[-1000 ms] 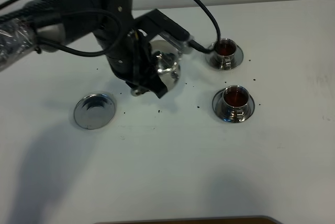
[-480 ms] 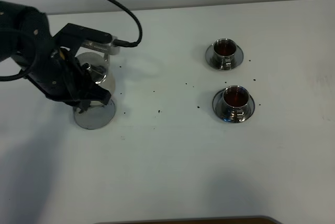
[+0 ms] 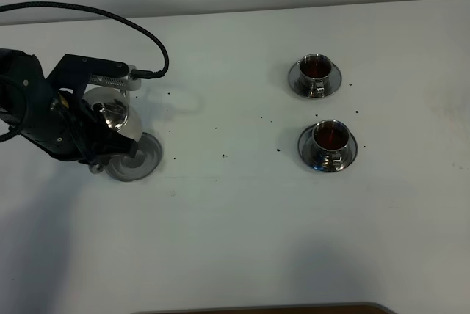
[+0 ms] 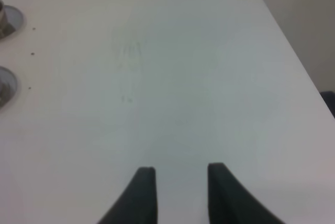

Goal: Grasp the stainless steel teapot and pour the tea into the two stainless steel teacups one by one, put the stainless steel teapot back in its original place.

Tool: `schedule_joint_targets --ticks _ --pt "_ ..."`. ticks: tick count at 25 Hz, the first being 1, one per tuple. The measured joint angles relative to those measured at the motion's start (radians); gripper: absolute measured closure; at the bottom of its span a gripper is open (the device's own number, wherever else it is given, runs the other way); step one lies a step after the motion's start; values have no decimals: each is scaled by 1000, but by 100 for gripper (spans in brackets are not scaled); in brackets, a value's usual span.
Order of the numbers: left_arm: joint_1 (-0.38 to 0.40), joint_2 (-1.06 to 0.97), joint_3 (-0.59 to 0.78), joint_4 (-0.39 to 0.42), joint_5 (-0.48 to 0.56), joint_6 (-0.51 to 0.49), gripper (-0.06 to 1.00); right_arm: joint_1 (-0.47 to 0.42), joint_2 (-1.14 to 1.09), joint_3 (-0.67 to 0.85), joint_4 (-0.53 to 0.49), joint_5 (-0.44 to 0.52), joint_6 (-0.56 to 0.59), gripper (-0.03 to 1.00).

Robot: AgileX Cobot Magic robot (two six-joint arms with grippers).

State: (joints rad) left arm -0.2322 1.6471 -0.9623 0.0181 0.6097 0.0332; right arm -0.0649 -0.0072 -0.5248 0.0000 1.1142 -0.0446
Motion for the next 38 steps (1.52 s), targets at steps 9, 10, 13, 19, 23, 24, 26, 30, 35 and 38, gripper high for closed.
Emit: schedule_joint_targets --ticks 9,10,13,19,23,24,26,30,35,38 --pt "0 69 8 -28 -45 27 70 0 0 0 0 0 0 72" --pt "0 76 8 -29 -51 27 70 0 0 0 0 0 0 72" --pt "0 87 8 -29 -68 27 70 0 0 0 0 0 0 72" --pt "0 97 8 -39 -74 48 70 0 0 0 0 0 0 72" --pt "0 117 9 -52 -74 67 70 0 0 0 0 0 0 72" --pt "0 121 9 -53 -74 69 70 0 0 0 0 0 0 72" --pt "0 130 9 -55 -73 71 70 0 0 0 0 0 0 72" --pt "0 138 9 -56 -76 75 70 0 0 0 0 0 0 72" --pt "0 140 9 -56 -76 76 70 0 0 0 0 0 0 72" --pt "0 140 9 -56 -76 79 70 0 0 0 0 0 0 72"
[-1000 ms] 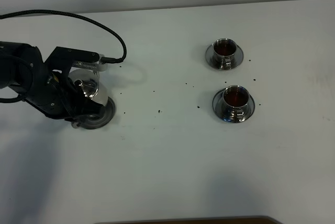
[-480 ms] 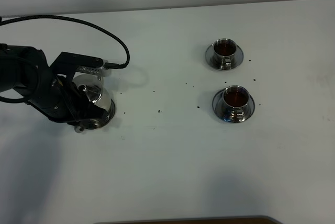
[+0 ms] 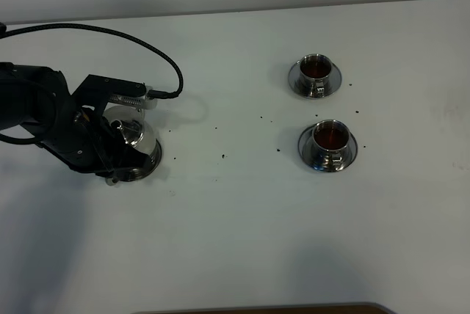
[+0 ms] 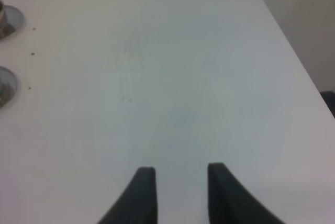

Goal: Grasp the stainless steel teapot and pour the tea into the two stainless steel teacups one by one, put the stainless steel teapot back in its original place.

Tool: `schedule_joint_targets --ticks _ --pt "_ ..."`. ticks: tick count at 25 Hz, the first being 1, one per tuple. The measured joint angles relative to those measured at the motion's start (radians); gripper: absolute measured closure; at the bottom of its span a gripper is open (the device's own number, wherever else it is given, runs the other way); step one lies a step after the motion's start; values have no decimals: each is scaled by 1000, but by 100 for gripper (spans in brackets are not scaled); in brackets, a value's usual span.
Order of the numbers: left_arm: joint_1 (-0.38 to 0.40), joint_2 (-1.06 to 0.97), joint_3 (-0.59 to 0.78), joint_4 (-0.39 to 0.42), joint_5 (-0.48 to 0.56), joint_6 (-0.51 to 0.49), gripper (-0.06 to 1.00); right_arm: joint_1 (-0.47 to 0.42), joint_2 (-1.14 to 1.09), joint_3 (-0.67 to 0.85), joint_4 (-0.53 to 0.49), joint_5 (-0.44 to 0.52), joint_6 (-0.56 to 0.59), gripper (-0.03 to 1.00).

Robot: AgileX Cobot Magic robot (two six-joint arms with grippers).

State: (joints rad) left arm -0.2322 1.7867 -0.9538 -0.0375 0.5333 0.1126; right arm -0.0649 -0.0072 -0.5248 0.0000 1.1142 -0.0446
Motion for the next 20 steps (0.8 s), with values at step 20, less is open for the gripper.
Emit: schedule_joint_targets --ticks 20 --pt "0 -183 0 -6 306 -19 44 0 0 0 0 0 0 72"
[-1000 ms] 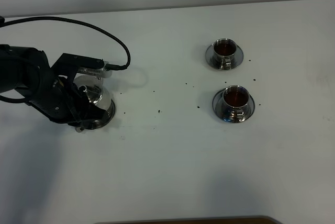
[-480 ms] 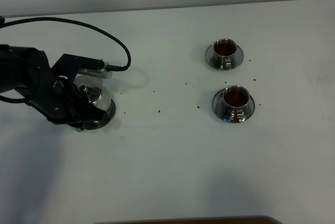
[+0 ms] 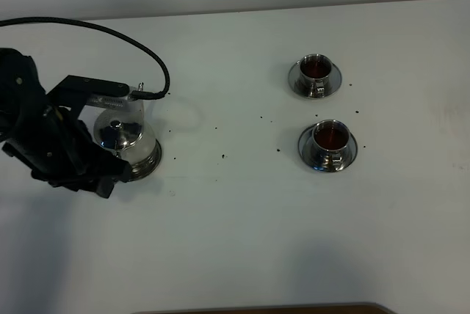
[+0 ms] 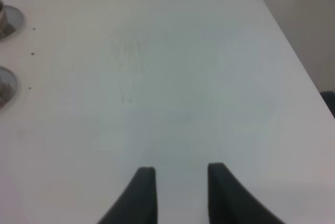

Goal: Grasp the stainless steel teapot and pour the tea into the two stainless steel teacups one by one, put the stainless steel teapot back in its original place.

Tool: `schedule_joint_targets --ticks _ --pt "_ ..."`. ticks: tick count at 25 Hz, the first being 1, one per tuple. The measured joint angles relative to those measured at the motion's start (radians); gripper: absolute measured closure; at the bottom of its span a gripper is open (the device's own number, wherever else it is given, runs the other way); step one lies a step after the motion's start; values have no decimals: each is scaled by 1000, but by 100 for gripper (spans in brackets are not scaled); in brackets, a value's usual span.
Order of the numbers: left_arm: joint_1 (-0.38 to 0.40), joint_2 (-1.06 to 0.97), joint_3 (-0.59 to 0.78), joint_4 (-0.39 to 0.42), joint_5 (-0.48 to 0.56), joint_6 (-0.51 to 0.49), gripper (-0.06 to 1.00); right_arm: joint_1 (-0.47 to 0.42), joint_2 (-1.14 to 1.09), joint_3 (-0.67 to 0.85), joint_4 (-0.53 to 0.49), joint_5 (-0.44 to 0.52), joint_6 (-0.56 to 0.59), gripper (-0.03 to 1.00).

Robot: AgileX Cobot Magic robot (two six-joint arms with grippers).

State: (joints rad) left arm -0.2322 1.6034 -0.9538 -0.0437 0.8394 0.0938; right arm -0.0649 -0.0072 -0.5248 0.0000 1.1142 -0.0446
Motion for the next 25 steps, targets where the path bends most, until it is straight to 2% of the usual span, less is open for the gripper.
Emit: schedule_joint_targets --ticks 3,6,13,19,25 --pt "0 -98 4 -2 162 -19 47 0 0 0 0 0 0 72" --pt "0 -208 63 -5 231 -50 51 0 0 0 0 0 0 72" --pt "0 -503 297 -21 253 -81 52 0 0 0 0 0 0 72" --pt "0 -755 445 -21 238 -86 53 0 0 0 0 0 0 72" --pt "0 -887 489 -18 222 -94 53 0 0 0 0 0 0 72"
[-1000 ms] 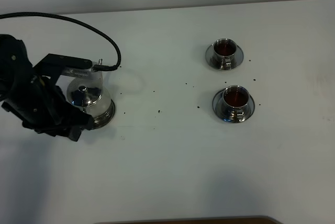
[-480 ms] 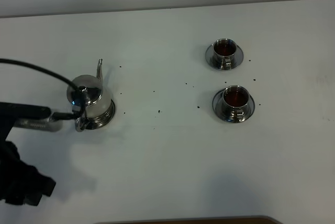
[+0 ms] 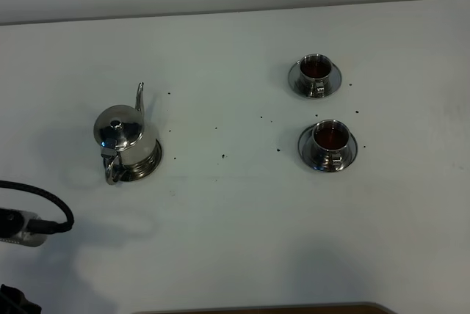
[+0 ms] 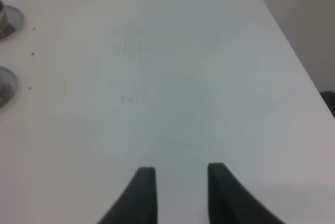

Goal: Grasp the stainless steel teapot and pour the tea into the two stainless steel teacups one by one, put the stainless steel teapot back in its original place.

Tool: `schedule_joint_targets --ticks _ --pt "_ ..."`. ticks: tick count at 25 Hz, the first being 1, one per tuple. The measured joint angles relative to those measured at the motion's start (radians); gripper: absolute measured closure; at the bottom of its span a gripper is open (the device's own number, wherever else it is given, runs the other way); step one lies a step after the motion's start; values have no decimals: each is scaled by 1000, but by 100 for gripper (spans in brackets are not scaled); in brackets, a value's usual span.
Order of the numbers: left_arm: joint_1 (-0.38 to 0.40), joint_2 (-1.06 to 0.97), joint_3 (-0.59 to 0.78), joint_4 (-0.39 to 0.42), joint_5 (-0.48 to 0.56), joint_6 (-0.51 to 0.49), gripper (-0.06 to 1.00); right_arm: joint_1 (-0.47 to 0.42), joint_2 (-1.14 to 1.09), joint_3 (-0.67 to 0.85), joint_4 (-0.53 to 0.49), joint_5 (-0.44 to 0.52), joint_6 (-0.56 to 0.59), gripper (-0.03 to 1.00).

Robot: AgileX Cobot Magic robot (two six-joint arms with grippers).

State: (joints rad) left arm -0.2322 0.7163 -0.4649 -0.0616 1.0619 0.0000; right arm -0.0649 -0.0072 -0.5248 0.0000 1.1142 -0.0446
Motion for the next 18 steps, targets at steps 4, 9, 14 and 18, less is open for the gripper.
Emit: schedule_joint_targets --ticks 4,9,14,18 --pt "0 -37 1 5 -1 -9 53 0 0 0 0 0 0 72" --pt "0 -93 7 5 -2 -12 53 0 0 0 0 0 0 72" --pt "76 -173 7 9 -2 -15 53 0 0 0 0 0 0 72" --pt "171 -253 7 12 -2 -15 53 0 0 0 0 0 0 72"
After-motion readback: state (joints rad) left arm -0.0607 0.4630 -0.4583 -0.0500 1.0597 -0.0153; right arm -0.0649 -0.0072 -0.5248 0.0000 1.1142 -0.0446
